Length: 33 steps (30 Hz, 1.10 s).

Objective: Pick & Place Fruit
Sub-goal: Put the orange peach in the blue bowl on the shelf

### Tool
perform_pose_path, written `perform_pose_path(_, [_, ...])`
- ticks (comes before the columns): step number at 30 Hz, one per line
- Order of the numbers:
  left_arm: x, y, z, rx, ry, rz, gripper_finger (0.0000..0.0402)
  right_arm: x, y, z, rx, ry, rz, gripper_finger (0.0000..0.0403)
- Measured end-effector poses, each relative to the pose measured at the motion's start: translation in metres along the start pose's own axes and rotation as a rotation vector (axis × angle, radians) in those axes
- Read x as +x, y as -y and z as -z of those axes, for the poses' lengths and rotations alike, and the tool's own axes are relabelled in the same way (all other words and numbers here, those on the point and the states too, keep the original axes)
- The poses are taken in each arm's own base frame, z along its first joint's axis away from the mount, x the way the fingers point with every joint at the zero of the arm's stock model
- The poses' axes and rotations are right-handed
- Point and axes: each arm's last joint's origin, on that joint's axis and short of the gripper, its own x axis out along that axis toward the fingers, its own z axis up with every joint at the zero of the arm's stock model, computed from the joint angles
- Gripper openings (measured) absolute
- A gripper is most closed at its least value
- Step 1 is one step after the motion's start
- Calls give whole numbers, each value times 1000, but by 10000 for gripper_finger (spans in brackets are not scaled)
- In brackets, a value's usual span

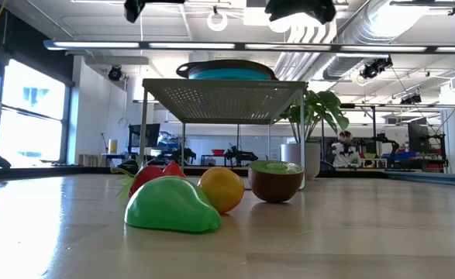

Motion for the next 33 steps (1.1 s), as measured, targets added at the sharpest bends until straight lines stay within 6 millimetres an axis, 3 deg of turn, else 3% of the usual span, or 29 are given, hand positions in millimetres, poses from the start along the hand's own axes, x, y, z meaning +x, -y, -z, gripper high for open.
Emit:
perform_pose_path(12, [-9,23,28,-54,-58,73,0,-25,-26,55,282,-306,95,71])
perform_pose_path(19, [-10,25,28,-66,-51,69,0,-42,-40,78,429,-450,124,71])
perform_pose_path(33, [-10,25,28,-85,-53,68,0,-70,-62,110,557,-609,147,71])
